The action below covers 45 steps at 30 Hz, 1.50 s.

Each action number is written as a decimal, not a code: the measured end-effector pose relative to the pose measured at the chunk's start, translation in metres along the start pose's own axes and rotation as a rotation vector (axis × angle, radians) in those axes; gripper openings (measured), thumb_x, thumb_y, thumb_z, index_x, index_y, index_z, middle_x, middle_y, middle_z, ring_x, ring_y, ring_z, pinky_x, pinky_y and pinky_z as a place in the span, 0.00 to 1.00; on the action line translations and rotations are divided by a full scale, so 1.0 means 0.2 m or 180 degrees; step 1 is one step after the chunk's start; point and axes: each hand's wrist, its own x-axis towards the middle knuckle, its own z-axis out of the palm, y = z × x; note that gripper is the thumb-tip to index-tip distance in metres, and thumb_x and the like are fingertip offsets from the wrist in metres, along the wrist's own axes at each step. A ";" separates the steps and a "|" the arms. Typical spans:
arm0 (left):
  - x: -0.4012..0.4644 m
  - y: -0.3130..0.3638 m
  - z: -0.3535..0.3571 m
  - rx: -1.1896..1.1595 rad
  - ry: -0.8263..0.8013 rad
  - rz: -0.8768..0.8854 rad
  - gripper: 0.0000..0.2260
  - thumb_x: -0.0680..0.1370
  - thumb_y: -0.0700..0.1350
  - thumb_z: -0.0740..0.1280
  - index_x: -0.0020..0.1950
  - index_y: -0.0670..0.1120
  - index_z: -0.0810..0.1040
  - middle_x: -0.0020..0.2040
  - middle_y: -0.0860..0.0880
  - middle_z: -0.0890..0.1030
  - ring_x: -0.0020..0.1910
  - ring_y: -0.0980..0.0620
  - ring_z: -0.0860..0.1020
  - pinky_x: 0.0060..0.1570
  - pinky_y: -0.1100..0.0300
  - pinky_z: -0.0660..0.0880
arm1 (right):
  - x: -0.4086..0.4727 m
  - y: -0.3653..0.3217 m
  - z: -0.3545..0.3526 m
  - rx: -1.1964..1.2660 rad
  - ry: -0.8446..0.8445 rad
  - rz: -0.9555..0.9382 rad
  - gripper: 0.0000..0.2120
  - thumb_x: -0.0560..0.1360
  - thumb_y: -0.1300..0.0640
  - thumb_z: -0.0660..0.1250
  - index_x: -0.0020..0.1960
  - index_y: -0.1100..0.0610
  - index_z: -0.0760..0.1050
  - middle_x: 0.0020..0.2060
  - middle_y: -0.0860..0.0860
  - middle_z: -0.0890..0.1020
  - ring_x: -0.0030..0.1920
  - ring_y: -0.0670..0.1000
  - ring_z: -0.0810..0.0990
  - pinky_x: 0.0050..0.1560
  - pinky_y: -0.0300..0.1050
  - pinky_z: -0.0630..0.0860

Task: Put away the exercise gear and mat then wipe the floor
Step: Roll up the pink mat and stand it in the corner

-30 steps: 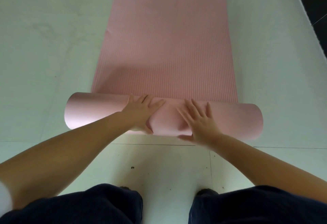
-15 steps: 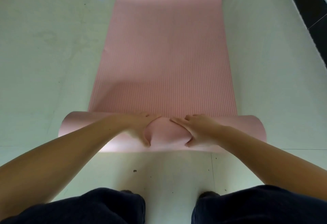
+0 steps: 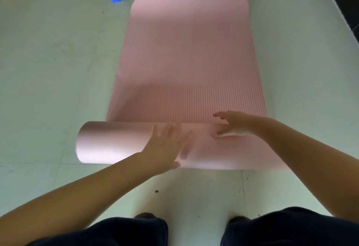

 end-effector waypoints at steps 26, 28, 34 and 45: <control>0.11 -0.24 0.00 -0.1211 -0.1172 0.0281 0.52 0.65 0.61 0.75 0.77 0.58 0.42 0.76 0.50 0.58 0.73 0.49 0.60 0.72 0.50 0.59 | -0.23 -0.13 0.16 -0.1228 -0.0246 -0.0749 0.50 0.66 0.38 0.73 0.76 0.42 0.44 0.61 0.54 0.74 0.59 0.58 0.75 0.60 0.50 0.69; 0.07 -0.18 0.01 -0.1306 -0.1511 0.0372 0.53 0.65 0.61 0.75 0.77 0.58 0.41 0.77 0.50 0.56 0.74 0.48 0.59 0.72 0.51 0.58 | -0.27 -0.15 0.21 -0.1034 -0.0620 -0.0718 0.51 0.65 0.40 0.75 0.76 0.41 0.45 0.64 0.54 0.73 0.62 0.59 0.73 0.63 0.53 0.67; 0.02 -0.16 -0.05 -0.1430 -0.1596 0.0189 0.48 0.69 0.61 0.72 0.77 0.56 0.42 0.77 0.51 0.55 0.74 0.48 0.59 0.70 0.52 0.61 | -0.18 -0.13 0.15 -0.0683 -0.1008 -0.0688 0.52 0.63 0.44 0.78 0.76 0.42 0.48 0.69 0.52 0.71 0.66 0.57 0.70 0.65 0.50 0.66; -0.05 0.00 0.00 -0.0257 -0.0300 -0.0430 0.48 0.73 0.63 0.65 0.75 0.53 0.30 0.77 0.41 0.36 0.76 0.37 0.40 0.67 0.31 0.49 | -0.07 0.02 -0.06 0.0096 0.0396 -0.0071 0.35 0.73 0.46 0.69 0.75 0.51 0.59 0.71 0.55 0.67 0.69 0.57 0.68 0.68 0.50 0.65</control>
